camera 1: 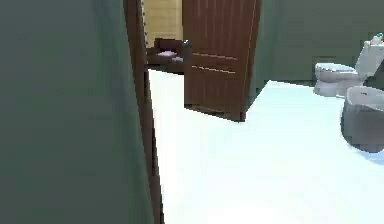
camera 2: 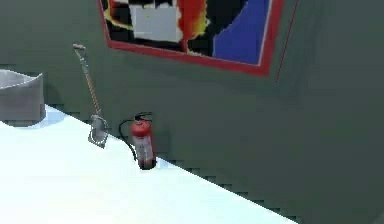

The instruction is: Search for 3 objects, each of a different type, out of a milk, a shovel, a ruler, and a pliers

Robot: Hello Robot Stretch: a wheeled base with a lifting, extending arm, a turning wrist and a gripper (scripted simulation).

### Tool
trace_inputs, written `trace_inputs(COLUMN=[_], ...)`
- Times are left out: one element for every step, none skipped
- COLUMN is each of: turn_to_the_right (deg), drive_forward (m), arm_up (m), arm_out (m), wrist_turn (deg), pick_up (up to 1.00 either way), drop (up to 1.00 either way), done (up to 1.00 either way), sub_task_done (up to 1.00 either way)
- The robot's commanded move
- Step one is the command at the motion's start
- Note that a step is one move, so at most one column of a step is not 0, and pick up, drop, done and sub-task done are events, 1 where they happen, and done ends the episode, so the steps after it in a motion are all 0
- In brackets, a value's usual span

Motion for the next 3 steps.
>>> trace_inputs(turn_to_the_right=[45.0,18.0,0.0], drive_forward=[0.0,0.0,0.1], arm_up=[0.0,0.0,0.0], arm_out=[0.0,0.0,0.0], wrist_turn=[0.0,0.0,0.0], pick_up=[0.0,0.0,0.0], drop=[0.0,0.0,0.0], done=[0.0,0.0,0.0], sub_task_done=[0.0,0.0,0.0])
